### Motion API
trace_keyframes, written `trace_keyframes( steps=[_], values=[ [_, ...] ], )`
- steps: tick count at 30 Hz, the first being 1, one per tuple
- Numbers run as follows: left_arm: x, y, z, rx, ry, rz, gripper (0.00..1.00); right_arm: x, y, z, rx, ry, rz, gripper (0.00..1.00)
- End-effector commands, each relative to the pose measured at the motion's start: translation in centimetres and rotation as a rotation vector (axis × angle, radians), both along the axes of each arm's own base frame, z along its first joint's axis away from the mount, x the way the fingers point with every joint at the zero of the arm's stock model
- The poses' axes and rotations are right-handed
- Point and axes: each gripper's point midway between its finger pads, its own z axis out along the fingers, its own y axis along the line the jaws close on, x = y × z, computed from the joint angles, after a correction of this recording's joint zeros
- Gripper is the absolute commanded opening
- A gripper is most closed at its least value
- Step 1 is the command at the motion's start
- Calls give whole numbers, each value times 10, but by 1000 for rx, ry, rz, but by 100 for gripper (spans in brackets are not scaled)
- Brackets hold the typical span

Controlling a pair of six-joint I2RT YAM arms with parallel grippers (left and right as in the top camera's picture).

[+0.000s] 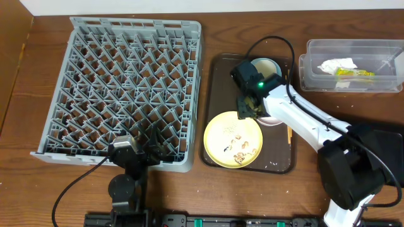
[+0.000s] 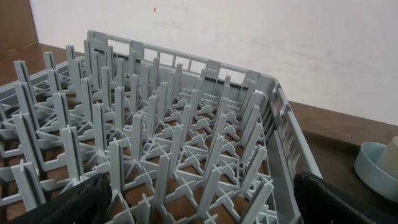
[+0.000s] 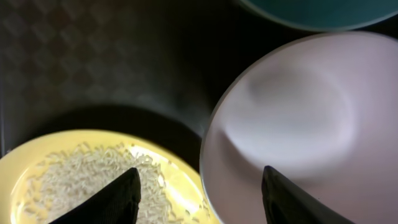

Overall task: Sort waste into correct bins and load items into the dishwasher
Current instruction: 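Move the right gripper to the pink bowl and grasp its rim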

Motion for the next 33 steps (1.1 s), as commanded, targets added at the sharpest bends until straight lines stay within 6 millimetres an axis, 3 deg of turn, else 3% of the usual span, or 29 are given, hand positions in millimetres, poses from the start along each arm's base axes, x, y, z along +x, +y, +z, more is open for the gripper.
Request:
trace_keyframes(
  steps=[1,4,15,19,23,27,33],
  values=[
    [-1,-3,-15,9,46,-16,95,-3,3,-7,9,12,-18,57],
    [-1,-3,-15,9,46,-16,95,-1,2,-7,4,-2,-21,43],
    [-1,-3,-15,9,46,-15,95,-1,-9,-20,-35,-33,-67,24],
    [-1,-3,-15,9,46,-16,95,-2,-3,-20,-6,-22,-61,1],
    [-1,-3,-15,9,45,-16,95,-2,4,-16,30,-15,-53,1],
    [-1,-3,-15,9,45,-15,95,2,6,6,47,-38,-53,1],
    [-1,-3,-15,9,46,-16,95,8,18,81,153,-130,-29,1]
  ],
)
